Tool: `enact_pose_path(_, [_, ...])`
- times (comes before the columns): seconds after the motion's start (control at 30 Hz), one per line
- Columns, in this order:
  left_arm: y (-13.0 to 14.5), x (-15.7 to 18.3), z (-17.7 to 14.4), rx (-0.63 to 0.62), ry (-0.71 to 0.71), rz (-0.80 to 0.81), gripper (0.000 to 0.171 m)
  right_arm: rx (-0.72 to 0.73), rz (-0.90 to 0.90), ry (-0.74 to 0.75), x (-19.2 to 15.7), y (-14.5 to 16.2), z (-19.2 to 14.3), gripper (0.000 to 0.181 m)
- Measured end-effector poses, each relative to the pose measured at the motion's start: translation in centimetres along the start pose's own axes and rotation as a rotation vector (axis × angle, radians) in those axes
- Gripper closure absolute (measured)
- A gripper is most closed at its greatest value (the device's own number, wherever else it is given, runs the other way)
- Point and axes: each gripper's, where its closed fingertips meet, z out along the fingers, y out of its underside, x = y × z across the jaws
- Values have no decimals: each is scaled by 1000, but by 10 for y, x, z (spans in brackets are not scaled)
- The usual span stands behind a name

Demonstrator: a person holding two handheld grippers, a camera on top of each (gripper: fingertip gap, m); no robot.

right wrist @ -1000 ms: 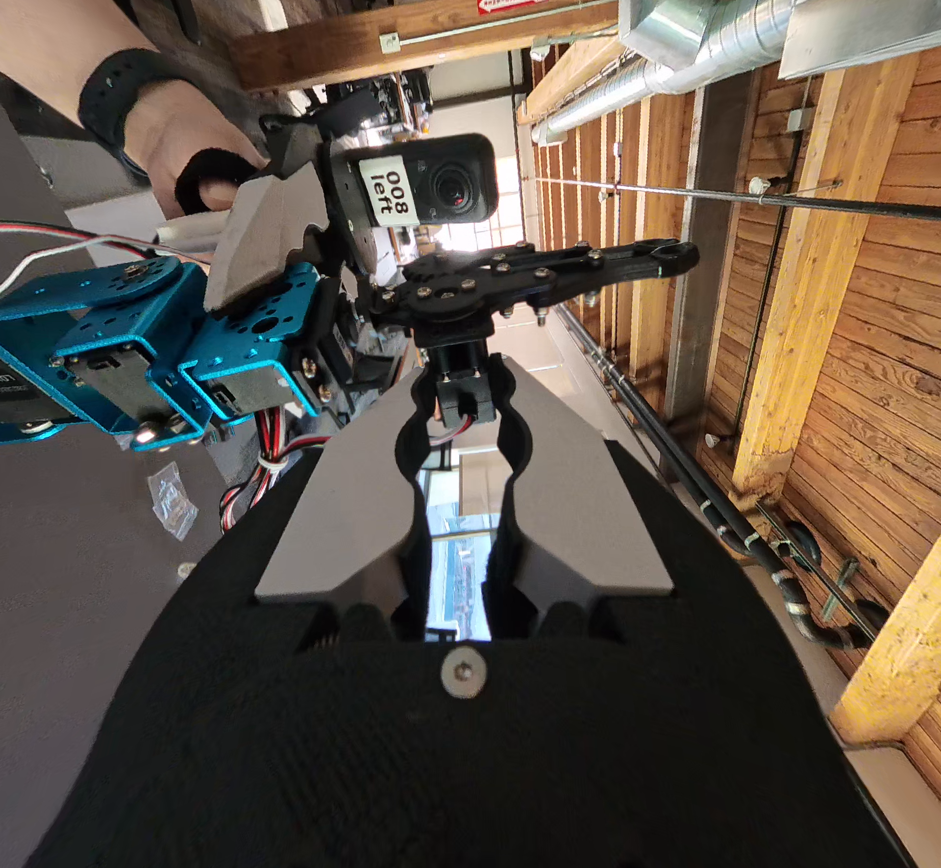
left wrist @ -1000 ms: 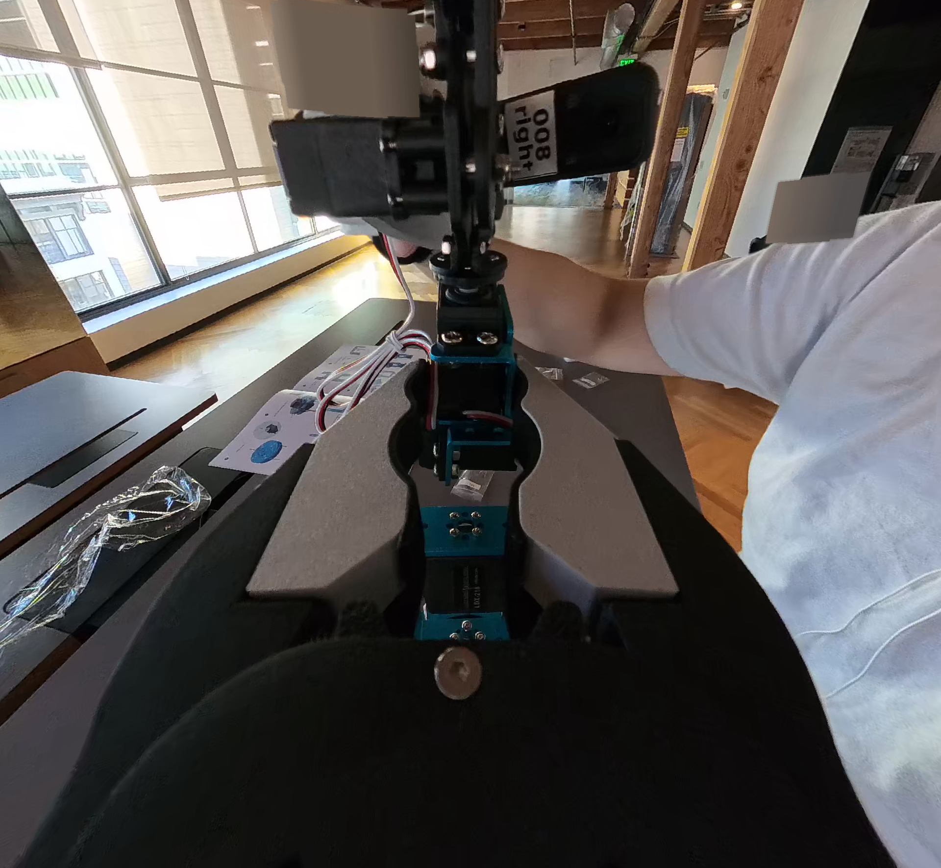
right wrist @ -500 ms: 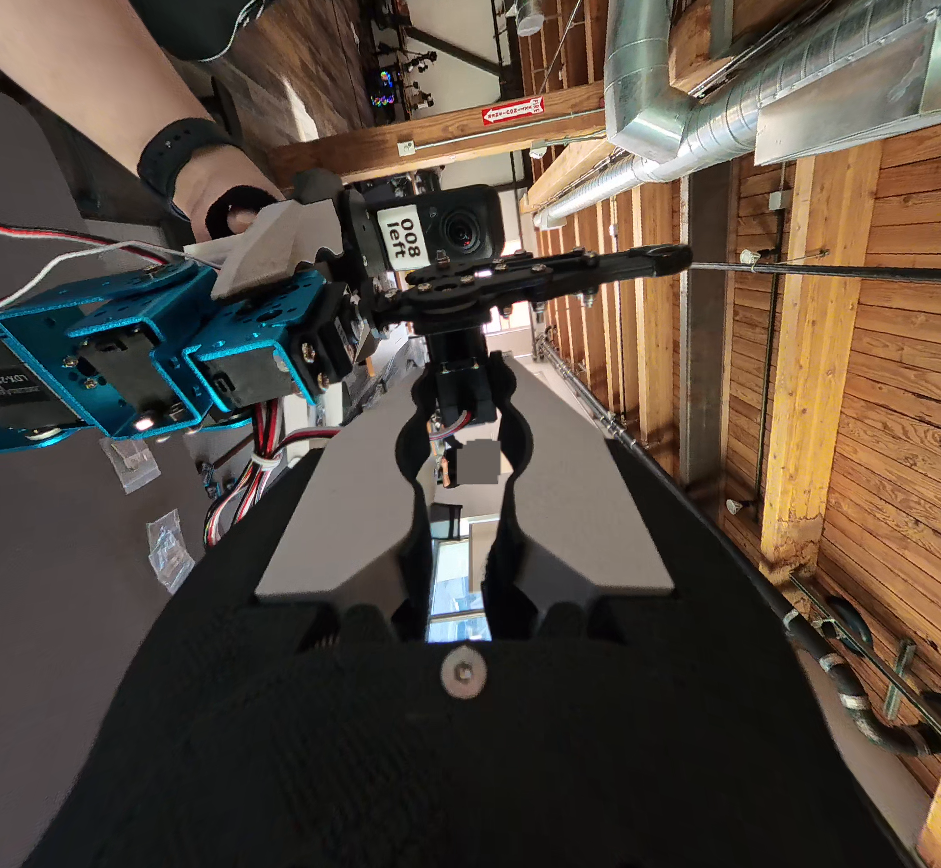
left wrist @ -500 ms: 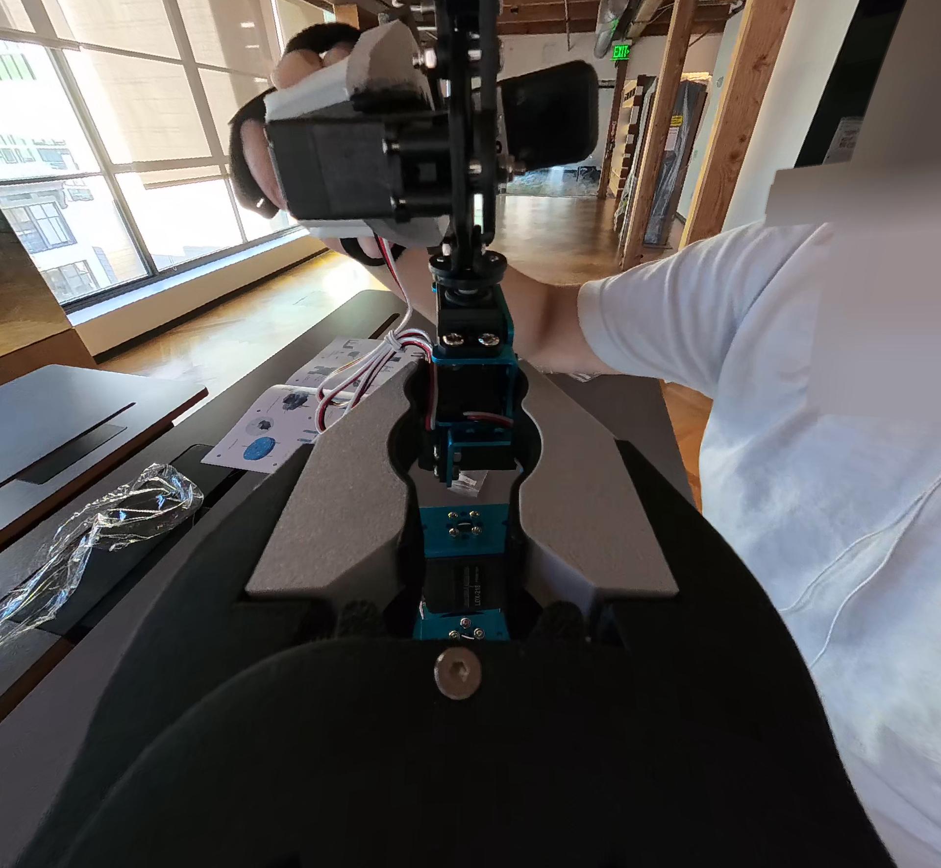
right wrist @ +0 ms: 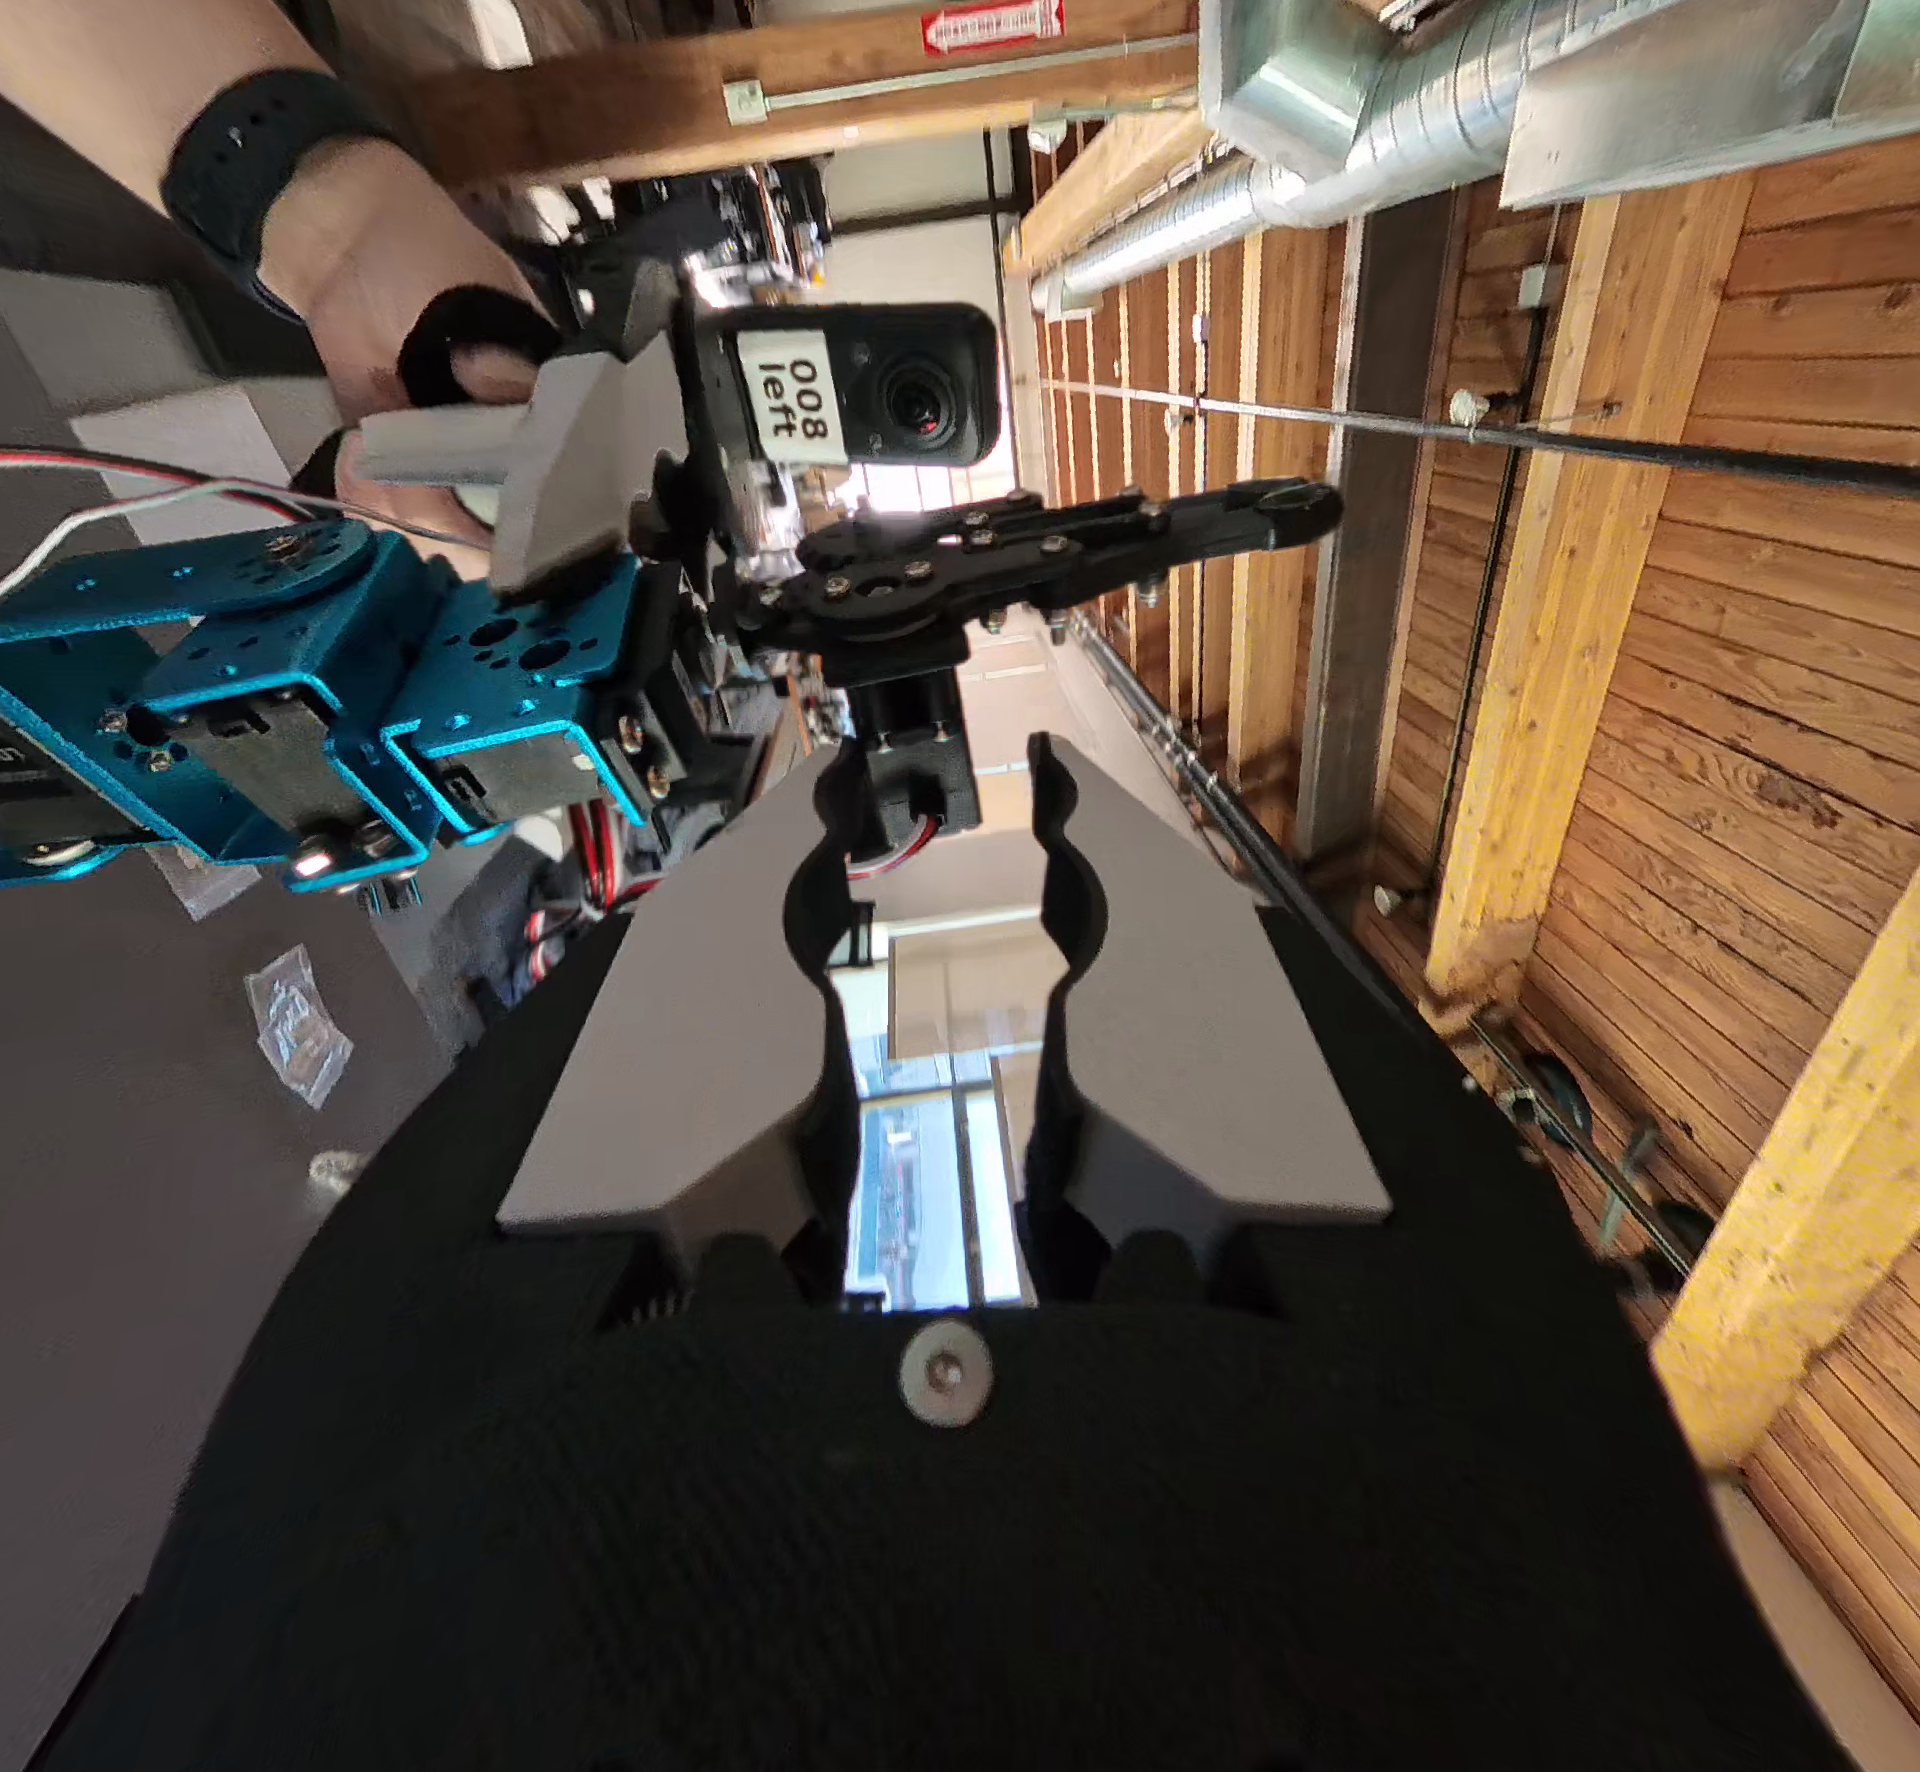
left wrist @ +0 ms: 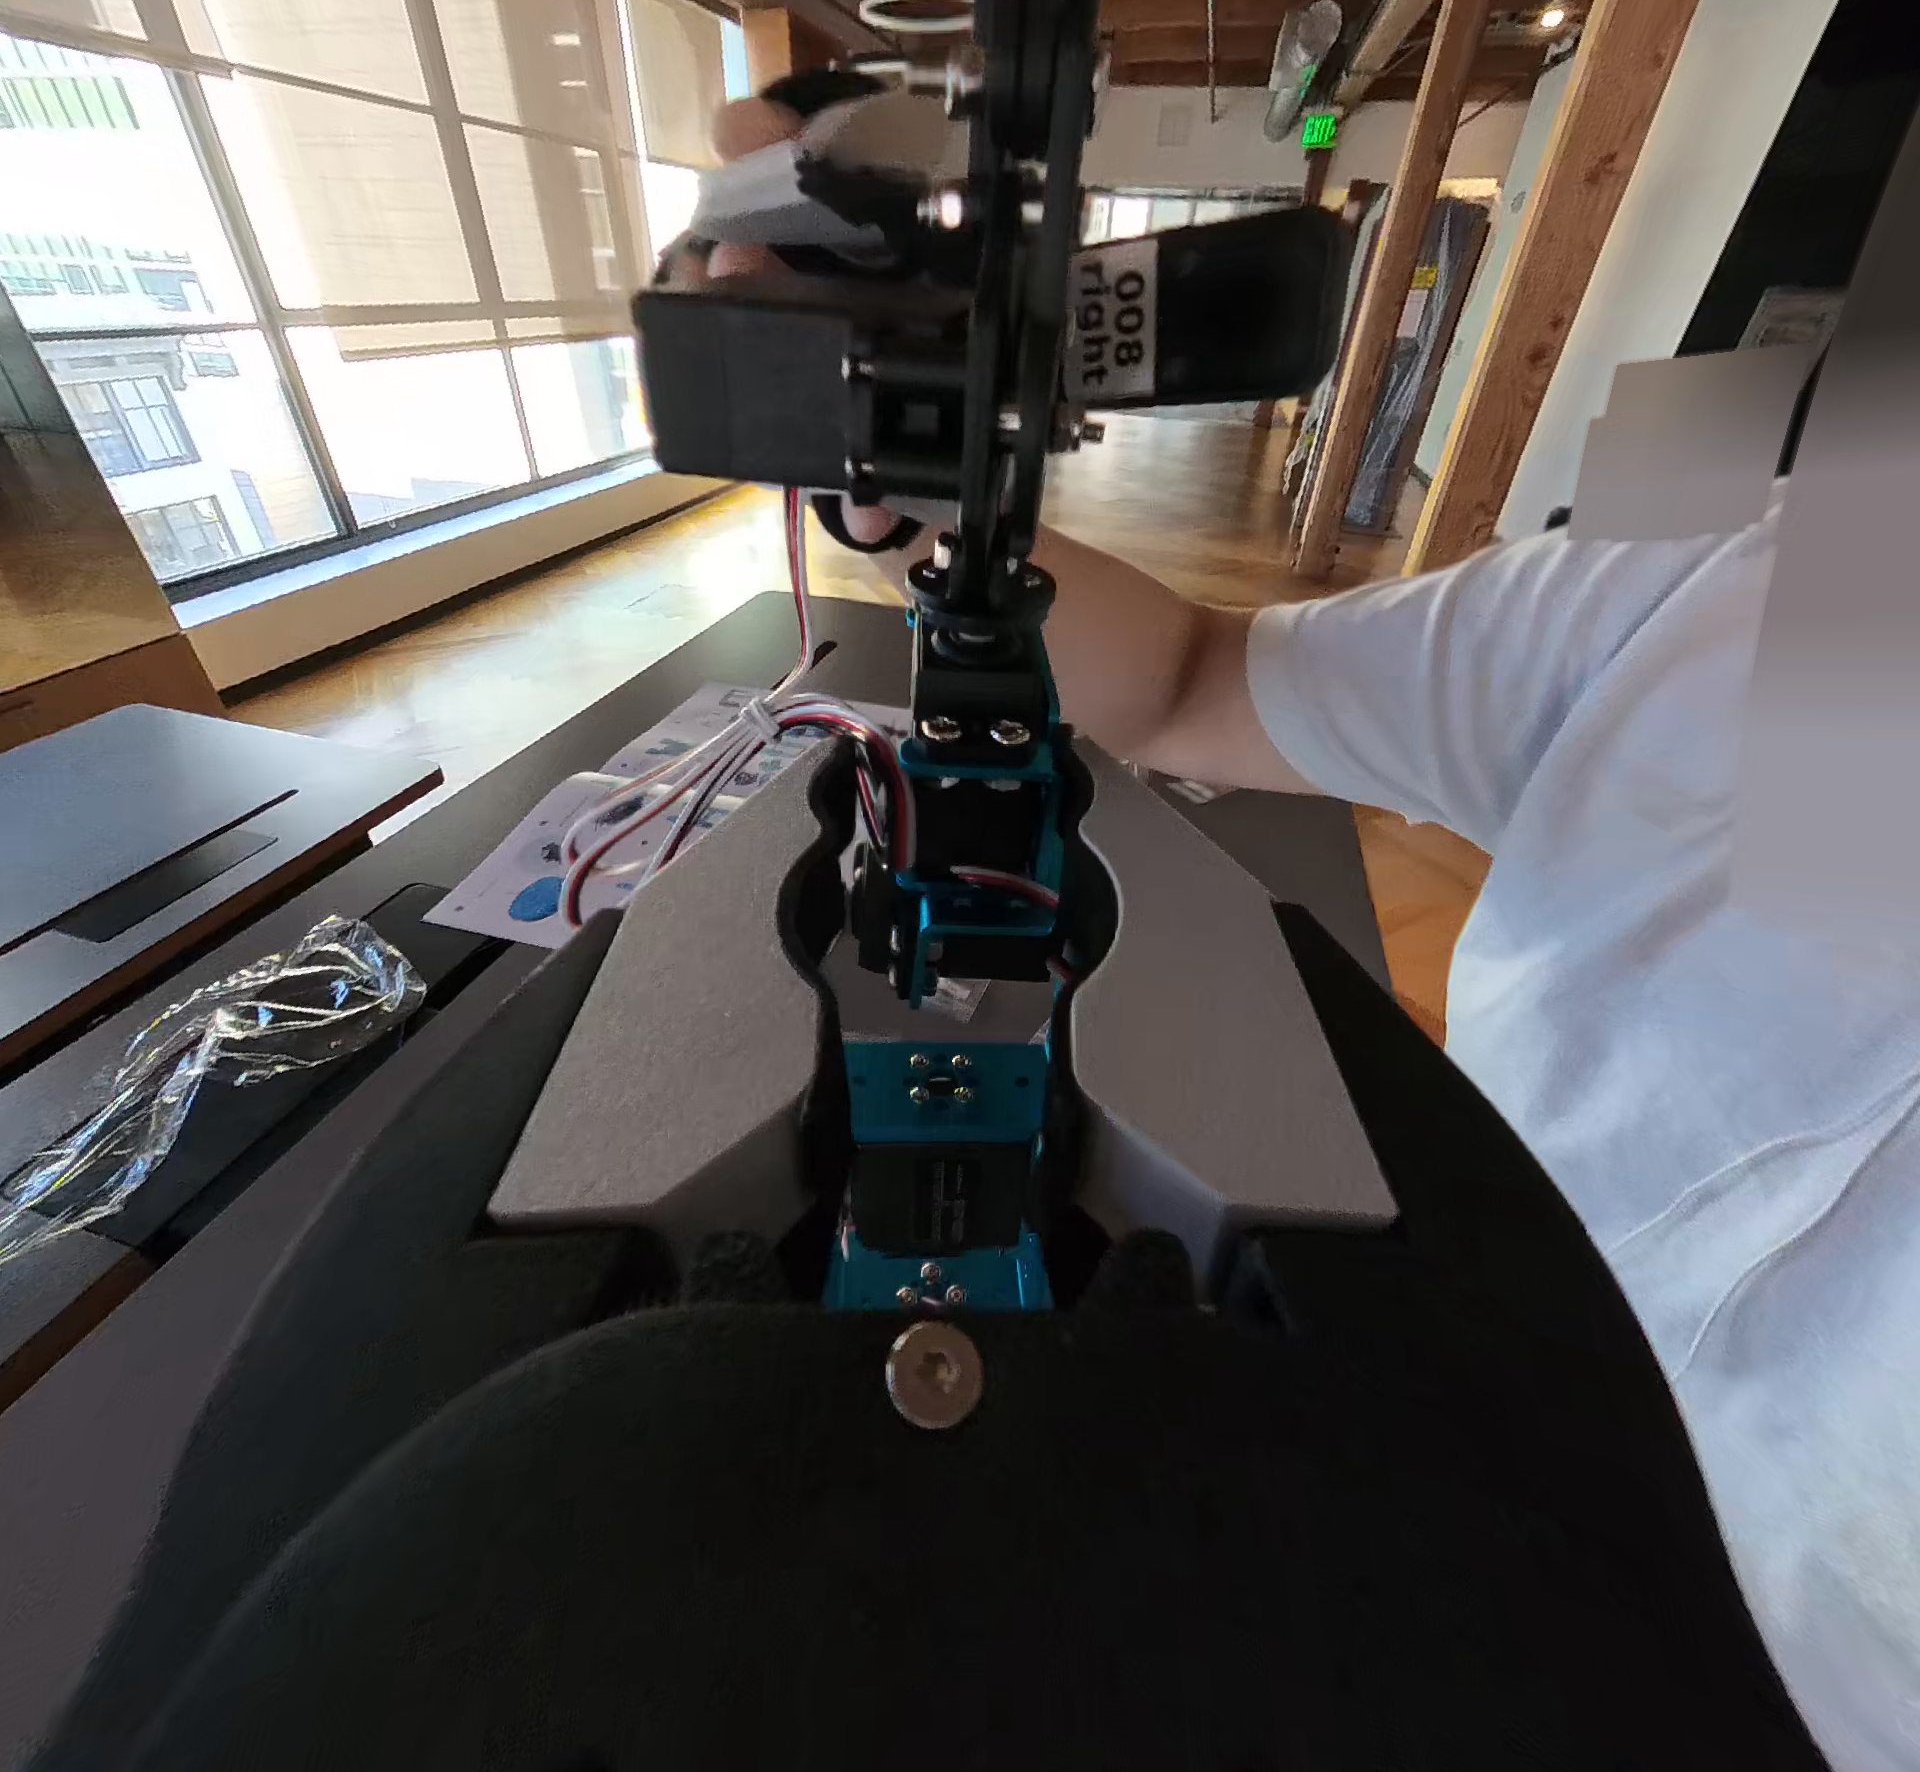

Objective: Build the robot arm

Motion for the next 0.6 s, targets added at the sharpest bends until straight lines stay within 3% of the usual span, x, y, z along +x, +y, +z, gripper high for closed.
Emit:
enact_pose_path(0.2, [-2, -2, -8, 57, 30, -34, 129, -176, 31, 89, 9, 0, -26, 140])
enact_pose_path(0.33, [-9, -9, -35, 151, -78, -57, 113, -418, 216, 273, 9, 19, -82, 134])
enact_pose_path(0.43, [-6, -15, -73, 174, -316, -80, 107, -701, 512, 441, -22, 39, -148, 129])
enact_pose_path(0.5, [11, -12, -101, 95, -560, -60, 106, -963, 644, 516, -55, 42, -192, 129])
enact_pose_path(0.6, [46, 15, -130, -71, -918, -9, 99, -1295, 682, 534, -96, 18, -235, 130])
